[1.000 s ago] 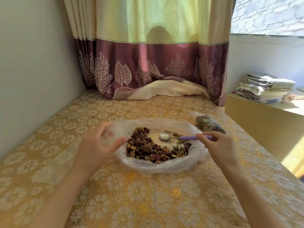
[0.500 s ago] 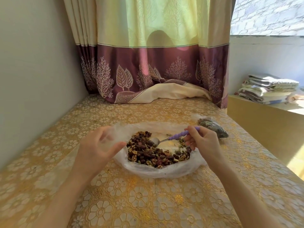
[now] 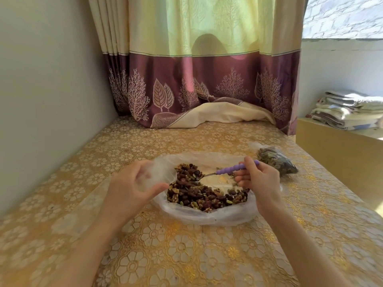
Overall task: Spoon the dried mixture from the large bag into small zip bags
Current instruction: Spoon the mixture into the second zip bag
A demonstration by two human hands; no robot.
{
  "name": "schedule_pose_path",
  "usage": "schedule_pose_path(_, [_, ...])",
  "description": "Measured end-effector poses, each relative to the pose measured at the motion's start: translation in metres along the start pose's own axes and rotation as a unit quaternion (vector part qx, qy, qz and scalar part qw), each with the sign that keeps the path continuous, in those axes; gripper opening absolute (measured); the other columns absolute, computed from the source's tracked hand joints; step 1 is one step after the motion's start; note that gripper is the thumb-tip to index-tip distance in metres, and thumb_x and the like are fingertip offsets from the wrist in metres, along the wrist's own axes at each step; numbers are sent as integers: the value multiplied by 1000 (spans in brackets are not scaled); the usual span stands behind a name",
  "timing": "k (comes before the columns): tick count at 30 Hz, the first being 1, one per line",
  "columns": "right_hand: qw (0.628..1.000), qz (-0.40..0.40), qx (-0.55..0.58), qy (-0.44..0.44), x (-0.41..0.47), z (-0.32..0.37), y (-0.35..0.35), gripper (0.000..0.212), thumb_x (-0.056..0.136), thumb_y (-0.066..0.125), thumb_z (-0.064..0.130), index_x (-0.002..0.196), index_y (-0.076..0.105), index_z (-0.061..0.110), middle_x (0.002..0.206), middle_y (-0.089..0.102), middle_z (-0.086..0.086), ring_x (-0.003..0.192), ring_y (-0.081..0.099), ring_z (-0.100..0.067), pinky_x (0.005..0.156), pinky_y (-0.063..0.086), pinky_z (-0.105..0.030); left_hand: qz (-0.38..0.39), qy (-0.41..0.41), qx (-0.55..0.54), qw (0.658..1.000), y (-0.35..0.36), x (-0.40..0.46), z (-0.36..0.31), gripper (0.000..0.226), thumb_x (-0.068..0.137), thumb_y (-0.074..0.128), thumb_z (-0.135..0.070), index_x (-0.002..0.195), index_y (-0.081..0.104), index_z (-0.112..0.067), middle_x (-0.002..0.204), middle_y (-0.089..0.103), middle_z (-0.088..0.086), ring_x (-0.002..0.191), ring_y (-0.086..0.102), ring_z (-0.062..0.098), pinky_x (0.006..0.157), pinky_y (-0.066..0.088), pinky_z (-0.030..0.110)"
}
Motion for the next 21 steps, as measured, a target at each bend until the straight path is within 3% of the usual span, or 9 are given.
schedule_pose_path(4, [1000, -23, 13, -1, 1, 2, -5, 34, 97, 53, 21, 70, 65, 6, 50, 64, -3, 44, 56, -11, 43, 47, -17, 28, -7, 7, 1000, 6, 1, 4, 77, 56, 64, -70, 122, 45, -35, 102, 49, -28, 98, 53, 3, 89, 47, 33])
schedule_pose_path(11, [999, -16, 48, -6, 4, 24, 1, 38, 99, 49, 22, 70, 65, 3, 54, 63, -5, 47, 56, -11, 43, 45, -18, 24, -14, 2, 1000, 5, 0, 2, 78, 57, 58, -73, 121, 48, -30, 98, 52, -27, 93, 48, -12, 84, 42, 25])
schedule_pose_path(17, [996, 34, 86, 9, 4, 49, 30, 36, 99, 49, 22, 76, 64, -3, 54, 59, -6, 45, 54, -11, 41, 41, -18, 8, -51, -49, 997, 2, 0, 5, 85, 53, 60, -71, 124, 47, -25, 103, 52, -21, 97, 48, -1, 74, 33, 9])
schedule_pose_path(21, [994, 92, 48, -20, -5, 66, 61, 35, 98, 51, 20, 72, 64, 1, 53, 61, -4, 46, 54, -13, 40, 42, -19, -5, -57, -95, 994, -2, -2, 3, 74, 55, 61, -67, 118, 44, -32, 101, 49, -30, 88, 42, -26, 65, 33, 2])
Point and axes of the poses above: each hand's wrist, its own x-axis towards the middle knuckle, its own y-axis out of the palm, z = x × y, the point moved 10 cm from there along x, towards the middle knuckle
